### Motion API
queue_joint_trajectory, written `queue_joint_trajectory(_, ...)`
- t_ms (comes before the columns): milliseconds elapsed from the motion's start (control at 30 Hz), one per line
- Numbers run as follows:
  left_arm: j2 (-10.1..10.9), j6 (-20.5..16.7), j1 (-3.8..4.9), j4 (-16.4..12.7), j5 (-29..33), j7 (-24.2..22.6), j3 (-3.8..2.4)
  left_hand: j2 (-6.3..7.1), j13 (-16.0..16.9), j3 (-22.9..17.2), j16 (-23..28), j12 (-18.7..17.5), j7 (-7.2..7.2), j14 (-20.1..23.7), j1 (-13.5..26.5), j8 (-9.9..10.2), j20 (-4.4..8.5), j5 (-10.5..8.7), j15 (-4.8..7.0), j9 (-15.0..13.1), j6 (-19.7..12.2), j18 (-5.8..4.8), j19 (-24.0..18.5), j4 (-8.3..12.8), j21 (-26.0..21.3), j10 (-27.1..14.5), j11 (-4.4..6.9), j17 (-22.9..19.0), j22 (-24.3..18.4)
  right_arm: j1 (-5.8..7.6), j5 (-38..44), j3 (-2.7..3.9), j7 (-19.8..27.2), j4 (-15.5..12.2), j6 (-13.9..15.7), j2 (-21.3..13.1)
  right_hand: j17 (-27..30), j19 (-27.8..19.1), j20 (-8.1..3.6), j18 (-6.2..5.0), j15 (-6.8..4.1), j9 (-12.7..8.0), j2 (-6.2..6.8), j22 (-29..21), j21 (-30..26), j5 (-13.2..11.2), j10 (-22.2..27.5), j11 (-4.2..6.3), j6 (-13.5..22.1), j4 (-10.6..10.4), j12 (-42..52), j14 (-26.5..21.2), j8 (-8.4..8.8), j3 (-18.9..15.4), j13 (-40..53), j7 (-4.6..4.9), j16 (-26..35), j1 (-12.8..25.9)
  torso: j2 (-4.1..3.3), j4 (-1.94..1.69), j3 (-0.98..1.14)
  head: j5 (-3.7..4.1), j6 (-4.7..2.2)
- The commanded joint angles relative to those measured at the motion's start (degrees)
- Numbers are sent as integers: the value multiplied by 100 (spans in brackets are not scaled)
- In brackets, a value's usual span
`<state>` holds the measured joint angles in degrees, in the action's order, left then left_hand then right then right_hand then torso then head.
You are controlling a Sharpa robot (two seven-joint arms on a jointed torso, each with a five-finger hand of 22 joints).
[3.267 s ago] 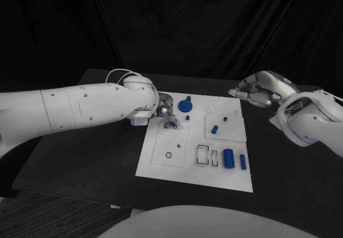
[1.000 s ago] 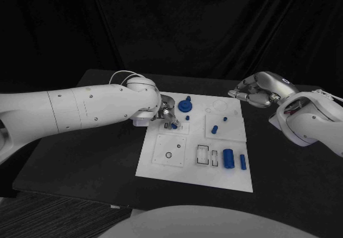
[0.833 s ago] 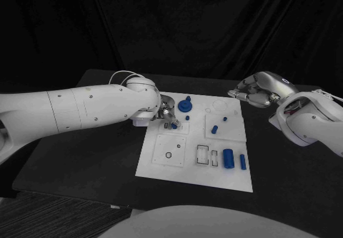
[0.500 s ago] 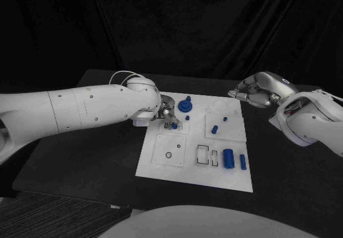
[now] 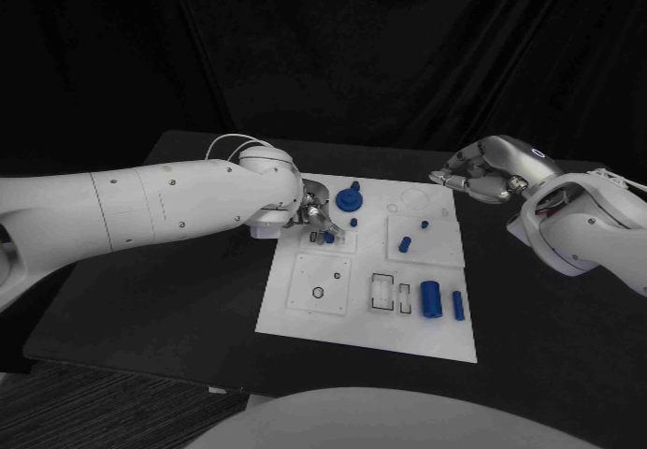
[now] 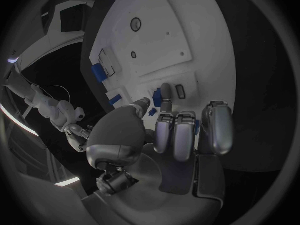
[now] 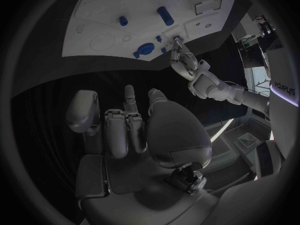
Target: Assemble the parts on the task board
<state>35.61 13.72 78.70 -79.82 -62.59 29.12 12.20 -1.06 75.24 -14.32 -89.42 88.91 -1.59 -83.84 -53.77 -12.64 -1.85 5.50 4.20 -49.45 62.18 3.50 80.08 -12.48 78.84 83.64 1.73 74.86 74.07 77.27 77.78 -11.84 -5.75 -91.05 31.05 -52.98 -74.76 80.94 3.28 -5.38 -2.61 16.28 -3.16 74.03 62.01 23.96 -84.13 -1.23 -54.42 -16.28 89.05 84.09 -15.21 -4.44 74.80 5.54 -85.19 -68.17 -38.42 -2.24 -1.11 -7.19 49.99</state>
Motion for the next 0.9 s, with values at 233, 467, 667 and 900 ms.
queue_joint_trajectory(233,-29,78,-23,35,34,-95,-5,-8,1324,162,-58,-52,18,-616,15,-76,24,49,80,-201,157,26,18,-72,-92,530,66,1514,568,-6,25,4,-113,10,-33,9,-909,-65,16,-32,-16,93,-14,834,-105,109,-587,11,60,1,95,432,-92,-123,1520,-4,91,-79,-2,1,0,1,1)
queue_joint_trajectory(467,-37,88,-30,52,34,-137,-5,-87,1315,225,-58,-63,51,-616,-249,-359,54,538,109,-742,-8,27,18,49,-124,522,91,1514,588,-7,25,4,-114,16,-40,12,-909,-65,16,-32,-16,93,-14,834,-105,109,-587,11,60,1,95,432,-92,-123,1520,-4,91,-79,0,4,1,-3,1)
queue_joint_trajectory(667,-48,77,-35,71,34,-186,-5,-125,1315,192,-58,-64,69,-616,-406,-489,67,986,120,-1013,-125,28,20,148,-141,521,113,1514,605,-16,25,4,-118,26,-55,20,-904,-67,17,-33,-16,96,-12,831,-116,115,-587,10,60,0,95,431,-93,-127,1520,-4,96,-90,-1,3,2,-10,1)
queue_joint_trajectory(900,-51,60,-42,74,34,-242,-5,-100,1315,-17,-58,-66,105,-616,-687,-546,91,1538,146,-1178,-195,30,21,417,-163,520,144,1514,623,-19,25,4,-133,33,-73,20,-904,-67,17,-33,-16,96,-12,831,-116,115,-587,10,60,0,95,431,-93,-127,1520,-4,96,-90,-2,1,1,-6,1)
